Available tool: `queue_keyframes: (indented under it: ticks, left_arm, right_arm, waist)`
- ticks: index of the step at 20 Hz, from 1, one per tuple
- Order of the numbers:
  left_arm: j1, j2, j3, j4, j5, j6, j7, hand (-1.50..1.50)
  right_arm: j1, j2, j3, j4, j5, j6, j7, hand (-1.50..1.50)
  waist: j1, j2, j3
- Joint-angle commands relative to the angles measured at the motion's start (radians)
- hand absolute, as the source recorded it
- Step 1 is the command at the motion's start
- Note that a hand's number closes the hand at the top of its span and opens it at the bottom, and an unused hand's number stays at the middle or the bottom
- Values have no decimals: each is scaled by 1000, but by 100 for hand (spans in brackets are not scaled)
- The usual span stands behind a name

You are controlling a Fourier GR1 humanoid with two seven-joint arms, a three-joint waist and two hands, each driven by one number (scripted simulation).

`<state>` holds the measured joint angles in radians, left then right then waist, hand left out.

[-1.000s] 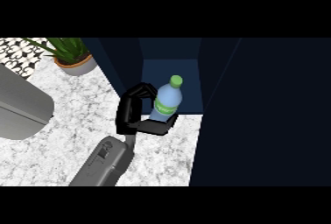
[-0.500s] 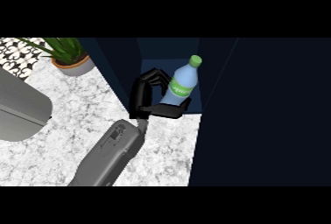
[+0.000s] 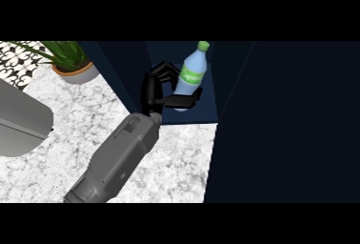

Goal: Pick up the bottled water, place it into the cabinet and close the cabinet

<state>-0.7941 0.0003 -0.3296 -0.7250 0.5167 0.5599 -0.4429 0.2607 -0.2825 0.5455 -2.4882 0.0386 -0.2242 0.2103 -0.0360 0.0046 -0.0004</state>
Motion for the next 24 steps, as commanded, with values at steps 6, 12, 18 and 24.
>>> queue_keyframes:
  ticks: [6, 12, 18, 24]
  left_arm:
    - [-148, 0, 48, 255, 43, 49, -70, 150]
    - [-185, 1, 90, 424, 19, 73, -194, 150]
    - [-283, 0, 72, 524, -13, 127, -185, 150]
    - [-305, 9, 112, 582, -6, 69, -219, -150]
  right_arm:
    - [65, -54, -77, -110, -95, 58, -14, -150]
    - [95, -65, -65, -118, -79, 70, -24, -150]
    - [98, -36, -3, -103, -24, 66, -45, -150]
    - [88, -29, -34, -93, -47, 73, -45, -150]
  waist:
    - [-7, 4, 1]
    - [-29, 13, 0]
    - [-35, 11, -1]
    - [-35, 16, -1]
